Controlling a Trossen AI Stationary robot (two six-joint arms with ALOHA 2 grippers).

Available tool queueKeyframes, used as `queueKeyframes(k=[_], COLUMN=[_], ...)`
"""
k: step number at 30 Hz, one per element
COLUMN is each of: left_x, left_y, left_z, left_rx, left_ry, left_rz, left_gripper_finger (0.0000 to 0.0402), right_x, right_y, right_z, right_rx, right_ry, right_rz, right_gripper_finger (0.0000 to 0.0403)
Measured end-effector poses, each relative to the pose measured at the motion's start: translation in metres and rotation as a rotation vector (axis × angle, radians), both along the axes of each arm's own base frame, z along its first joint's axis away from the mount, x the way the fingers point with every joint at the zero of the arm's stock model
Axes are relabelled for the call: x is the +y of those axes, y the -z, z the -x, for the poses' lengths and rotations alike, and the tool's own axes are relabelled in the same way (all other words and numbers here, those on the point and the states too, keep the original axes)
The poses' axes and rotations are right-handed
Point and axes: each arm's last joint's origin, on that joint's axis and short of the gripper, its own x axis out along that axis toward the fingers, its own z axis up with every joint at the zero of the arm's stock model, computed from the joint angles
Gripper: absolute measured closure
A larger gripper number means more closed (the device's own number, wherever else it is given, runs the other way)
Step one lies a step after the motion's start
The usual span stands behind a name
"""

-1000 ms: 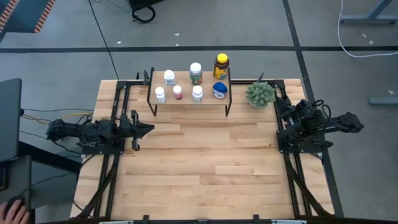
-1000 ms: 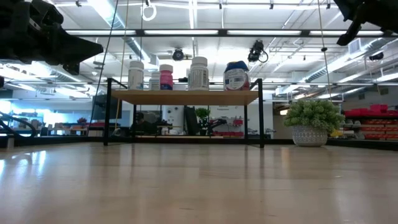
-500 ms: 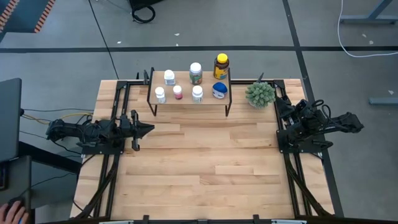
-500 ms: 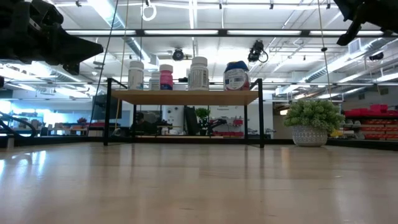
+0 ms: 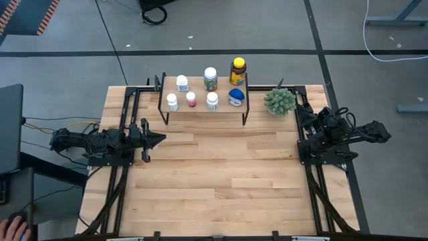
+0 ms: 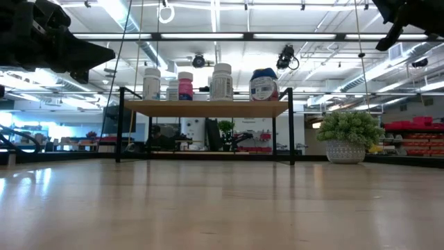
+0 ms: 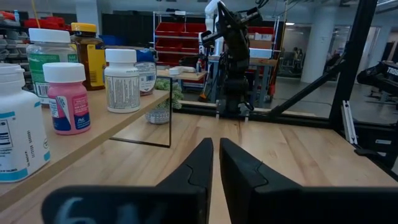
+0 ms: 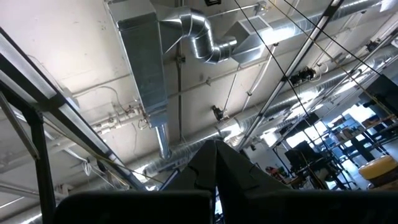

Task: Pick and place medicine bottles onto shelf by color
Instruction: Return to Home Position

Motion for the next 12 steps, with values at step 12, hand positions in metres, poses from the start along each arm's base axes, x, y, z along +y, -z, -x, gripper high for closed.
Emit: queueKeyframes(k=[12], left_x=[0.0000], left_y=[0.0000], left_z=[0.0000], left_rx=[0.000], left_ry=[0.000], left_rz=[0.000], left_gripper_finger=[0.0372], right_x=[0.0000], right_y=[0.0000], right_z=[0.0000], right_rx=[0.000], right_ry=[0.000], right_rz=[-0.001], right_gripper_finger=[0.0394])
